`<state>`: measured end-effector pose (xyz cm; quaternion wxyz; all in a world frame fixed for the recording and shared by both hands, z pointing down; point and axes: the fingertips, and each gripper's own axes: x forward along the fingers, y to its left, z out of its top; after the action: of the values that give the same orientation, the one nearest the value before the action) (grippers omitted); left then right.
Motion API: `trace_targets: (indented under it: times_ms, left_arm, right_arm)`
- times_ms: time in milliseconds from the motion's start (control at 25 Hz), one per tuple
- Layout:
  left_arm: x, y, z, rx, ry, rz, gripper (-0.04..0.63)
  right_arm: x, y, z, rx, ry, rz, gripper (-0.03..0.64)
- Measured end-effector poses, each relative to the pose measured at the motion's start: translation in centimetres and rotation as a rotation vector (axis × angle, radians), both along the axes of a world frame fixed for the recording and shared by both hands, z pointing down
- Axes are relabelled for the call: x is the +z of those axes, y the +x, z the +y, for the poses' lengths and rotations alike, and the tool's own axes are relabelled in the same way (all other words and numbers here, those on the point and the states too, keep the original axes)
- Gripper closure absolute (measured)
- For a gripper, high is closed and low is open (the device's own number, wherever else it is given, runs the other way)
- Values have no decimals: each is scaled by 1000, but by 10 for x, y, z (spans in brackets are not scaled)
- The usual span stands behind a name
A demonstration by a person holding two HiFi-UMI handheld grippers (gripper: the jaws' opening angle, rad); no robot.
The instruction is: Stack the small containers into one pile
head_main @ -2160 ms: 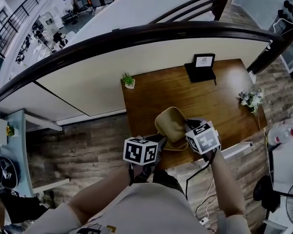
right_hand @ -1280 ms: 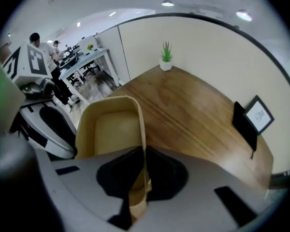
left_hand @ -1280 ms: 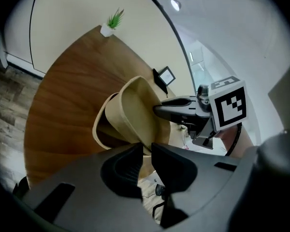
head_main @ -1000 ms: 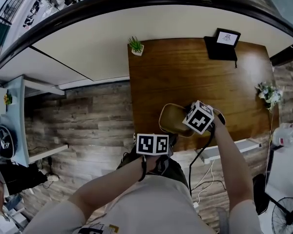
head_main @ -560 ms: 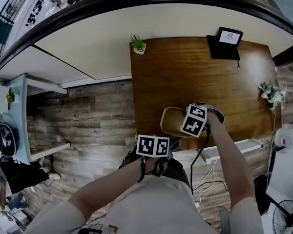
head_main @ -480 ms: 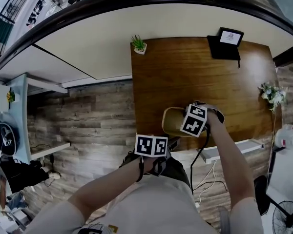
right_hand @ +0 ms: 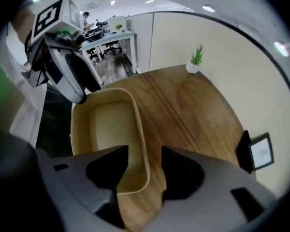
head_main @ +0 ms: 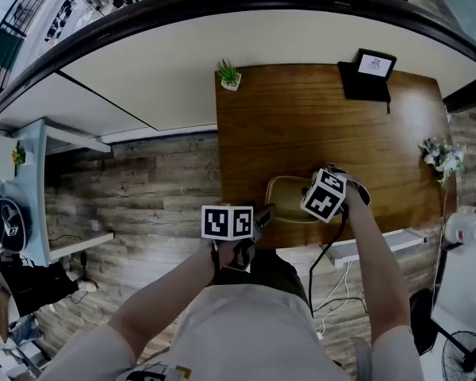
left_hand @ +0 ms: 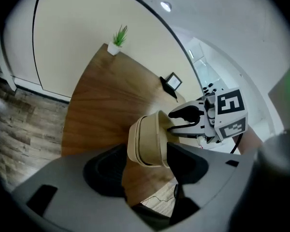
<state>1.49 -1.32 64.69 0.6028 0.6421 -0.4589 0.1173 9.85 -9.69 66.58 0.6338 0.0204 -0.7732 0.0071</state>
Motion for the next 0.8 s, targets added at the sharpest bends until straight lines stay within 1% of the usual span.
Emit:
trace_targets:
  times_ms: [120, 200, 280, 400, 560, 800]
  left_arm:
    - [6, 0, -8, 23, 4, -32, 331]
    - [11, -2, -10, 41, 2, -61, 331]
    - [18, -3, -8, 60, 1, -91, 332]
    - [29, -4, -6, 63, -20, -106, 333]
    - [41, -8, -5, 73, -41, -122, 331]
    - [49, -6, -8, 113, -52, -117, 314]
  right_arm:
    - [1, 7, -4, 151, -28, -46, 345]
    - [5, 14, -3, 236, -51, -62, 342]
    - [11, 21, 0, 283, -60, -60, 342]
    - [20, 27, 3, 341, -74, -67, 341]
    - [28, 30, 4, 378, -70, -70, 341]
    - [37, 30, 5, 373, -59, -43, 339]
